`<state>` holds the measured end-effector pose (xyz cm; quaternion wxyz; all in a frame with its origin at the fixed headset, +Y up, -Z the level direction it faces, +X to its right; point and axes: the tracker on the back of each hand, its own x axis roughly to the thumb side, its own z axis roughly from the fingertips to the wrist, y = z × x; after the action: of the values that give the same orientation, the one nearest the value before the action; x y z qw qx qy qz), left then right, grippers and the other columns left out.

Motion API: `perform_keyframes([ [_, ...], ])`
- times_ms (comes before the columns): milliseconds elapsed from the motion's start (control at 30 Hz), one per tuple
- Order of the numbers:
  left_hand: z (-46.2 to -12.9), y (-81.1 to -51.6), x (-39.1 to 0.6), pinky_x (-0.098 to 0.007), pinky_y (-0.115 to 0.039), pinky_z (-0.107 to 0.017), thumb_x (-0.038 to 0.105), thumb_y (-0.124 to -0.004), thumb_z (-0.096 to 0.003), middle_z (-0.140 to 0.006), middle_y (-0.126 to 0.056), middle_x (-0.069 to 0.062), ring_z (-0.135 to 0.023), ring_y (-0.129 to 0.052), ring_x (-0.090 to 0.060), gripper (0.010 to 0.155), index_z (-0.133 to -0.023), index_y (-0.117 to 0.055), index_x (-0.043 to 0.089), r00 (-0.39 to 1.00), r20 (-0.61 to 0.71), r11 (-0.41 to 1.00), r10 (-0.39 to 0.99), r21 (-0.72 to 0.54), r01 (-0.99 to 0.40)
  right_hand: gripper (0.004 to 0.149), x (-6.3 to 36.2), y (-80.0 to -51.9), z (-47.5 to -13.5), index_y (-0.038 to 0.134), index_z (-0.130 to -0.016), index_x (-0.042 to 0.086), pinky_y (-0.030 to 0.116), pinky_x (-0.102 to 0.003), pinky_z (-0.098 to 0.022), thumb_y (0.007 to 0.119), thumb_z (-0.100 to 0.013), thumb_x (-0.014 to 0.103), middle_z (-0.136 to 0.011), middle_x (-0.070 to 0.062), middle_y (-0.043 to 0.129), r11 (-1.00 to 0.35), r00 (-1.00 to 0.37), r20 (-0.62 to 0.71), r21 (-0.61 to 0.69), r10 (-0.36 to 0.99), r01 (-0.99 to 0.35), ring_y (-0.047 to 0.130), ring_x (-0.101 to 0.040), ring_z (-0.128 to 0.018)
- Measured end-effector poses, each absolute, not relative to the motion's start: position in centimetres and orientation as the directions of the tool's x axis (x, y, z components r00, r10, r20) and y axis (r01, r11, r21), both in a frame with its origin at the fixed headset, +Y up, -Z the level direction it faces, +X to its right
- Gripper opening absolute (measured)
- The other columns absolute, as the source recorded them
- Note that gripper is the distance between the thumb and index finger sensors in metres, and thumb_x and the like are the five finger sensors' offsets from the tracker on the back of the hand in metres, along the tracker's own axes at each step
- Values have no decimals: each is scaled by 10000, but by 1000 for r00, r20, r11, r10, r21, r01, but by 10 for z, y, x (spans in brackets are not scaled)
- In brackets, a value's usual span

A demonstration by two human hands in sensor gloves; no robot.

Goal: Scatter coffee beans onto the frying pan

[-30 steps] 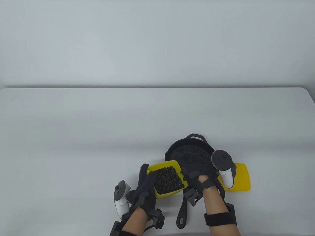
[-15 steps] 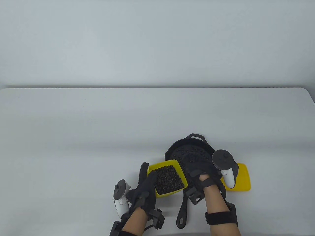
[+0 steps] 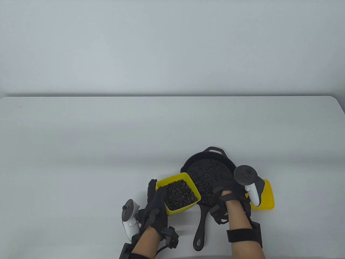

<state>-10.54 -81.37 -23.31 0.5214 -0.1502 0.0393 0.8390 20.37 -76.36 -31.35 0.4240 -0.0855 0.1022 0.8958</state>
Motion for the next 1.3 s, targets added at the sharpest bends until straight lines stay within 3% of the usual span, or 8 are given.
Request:
perform_keyframes([
  [200, -233, -813, -106, -483, -713, -675, 642, -631, -549, -1042, -329, -197, -916, -654, -458, 791, -1052, -78, 383, -411, -293, -452, 863, -90, -887, 521, 211, -758, -312, 613, -1012, 48, 855, -390, -409, 751, -582, 307, -973, -313, 536, -546, -544, -180, 44, 819, -836, 775, -524, -696],
  [400, -232, -812, -107, -484, -713, -676, 641, -631, -549, -1042, -329, -197, -917, -653, -458, 792, -1051, -77, 381, -416, -289, -456, 862, -84, -886, 785, 204, -754, -311, 470, -1123, 87, 782, -534, -484, 729, -595, 606, -1074, -325, 371, -397, -408, -64, 140, 911, -907, 526, -675, -843],
  [533, -232, -812, -108, -484, -712, -677, 641, -630, -548, -1042, -329, -197, -918, -652, -458, 792, -1051, -76, 382, -417, -287, -456, 862, -82, -886, 908, 194, -748, -310, 400, -1132, 29, 749, -613, -457, 729, -580, 671, -1057, -385, 251, -421, -437, -12, 240, 900, -875, 383, -764, -807],
  [733, -232, -811, -107, -487, -710, -677, 639, -633, -550, -1042, -327, -198, -919, -650, -459, 792, -1052, -77, 382, -399, -290, -441, 870, -93, -893, 782, 168, -709, -297, 620, -1018, -23, 864, -426, -413, 745, -582, 614, -984, -342, 586, -493, -459, 216, 139, 862, -859, 781, -593, -746],
  [900, -232, -808, -104, -491, -710, -674, 635, -636, -552, -1041, -325, -204, -916, -649, -465, 793, -1052, -76, 377, -361, -273, -405, 892, -127, -905, 569, 134, -691, -288, 767, -911, -40, 904, -384, -397, 861, -546, 386, -885, -343, 737, -436, -340, 313, 325, 887, -839, 919, -542, -640],
  [1067, -231, -802, -99, -506, -709, -664, 623, -650, -557, -1036, -326, -214, -908, -644, -481, 793, -1055, -87, 371, -305, -238, -349, 922, -176, -920, 710, 116, -703, -288, 681, -966, -90, 908, -354, -370, 887, -526, 427, -910, -397, 652, -629, -602, 242, 504, 761, -592, 890, -537, -666],
  [1167, -228, -797, -90, -515, -730, -634, 616, -664, -564, -1023, -349, -235, -877, -667, -499, 794, -1065, -109, 350, -261, -217, -308, 941, -228, -924, 860, 107, -717, -290, 544, -1060, -43, 902, -301, -334, 922, -488, 475, -994, -378, 502, -607, -620, 224, 603, 752, -517, 878, -514, -644],
  [1300, -226, -795, -87, -528, -722, -625, 609, -664, -569, -1010, -332, -252, -865, -653, -514, 796, -1062, -102, 337, -259, -234, -311, 937, -221, -924, 842, 89, -724, -287, 534, -1084, 76, 875, -267, -317, 960, -458, 445, -986, -387, 398, -609, -629, 255, 657, 734, -444, 891, -465, -521],
])
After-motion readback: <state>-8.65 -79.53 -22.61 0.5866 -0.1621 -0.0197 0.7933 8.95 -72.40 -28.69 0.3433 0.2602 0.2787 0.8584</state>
